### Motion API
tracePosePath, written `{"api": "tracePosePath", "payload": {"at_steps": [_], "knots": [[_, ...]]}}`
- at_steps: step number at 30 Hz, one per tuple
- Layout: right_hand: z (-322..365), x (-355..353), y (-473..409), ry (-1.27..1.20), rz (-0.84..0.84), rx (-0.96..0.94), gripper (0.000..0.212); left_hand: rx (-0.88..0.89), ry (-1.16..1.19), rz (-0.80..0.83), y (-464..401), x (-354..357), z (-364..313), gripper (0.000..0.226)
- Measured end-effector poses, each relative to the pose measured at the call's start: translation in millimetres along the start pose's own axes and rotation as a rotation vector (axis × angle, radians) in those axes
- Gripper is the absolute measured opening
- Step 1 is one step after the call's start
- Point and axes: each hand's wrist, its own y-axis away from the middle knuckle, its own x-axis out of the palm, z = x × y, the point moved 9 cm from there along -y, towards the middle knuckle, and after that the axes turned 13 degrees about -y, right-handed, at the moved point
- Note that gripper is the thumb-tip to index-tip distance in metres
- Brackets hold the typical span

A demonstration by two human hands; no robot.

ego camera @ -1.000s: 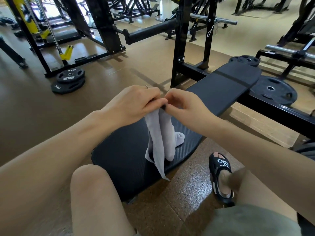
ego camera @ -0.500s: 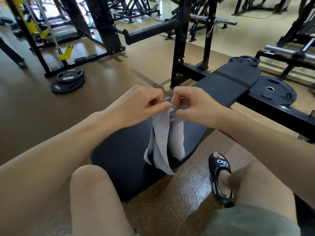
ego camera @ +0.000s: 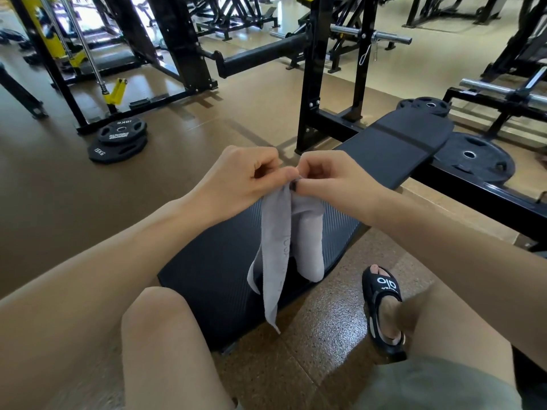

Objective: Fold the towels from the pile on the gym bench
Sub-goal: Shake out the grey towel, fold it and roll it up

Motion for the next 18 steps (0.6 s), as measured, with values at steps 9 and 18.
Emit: {"api": "tracePosePath", "payload": {"at_steps": [9, 18], "knots": [[3.7, -4.6, 1.8, 0.02, 0.051, 0.055, 0.012, -0.024, 0.064, 0.042, 7.9, -0.5, 0.8, 0.014], [8.5, -12.2, -0.8, 0.012, -0.025, 0.009, 0.013, -0.019, 0.156, 0.037, 5.0, -1.8, -1.3, 0.008]]}}
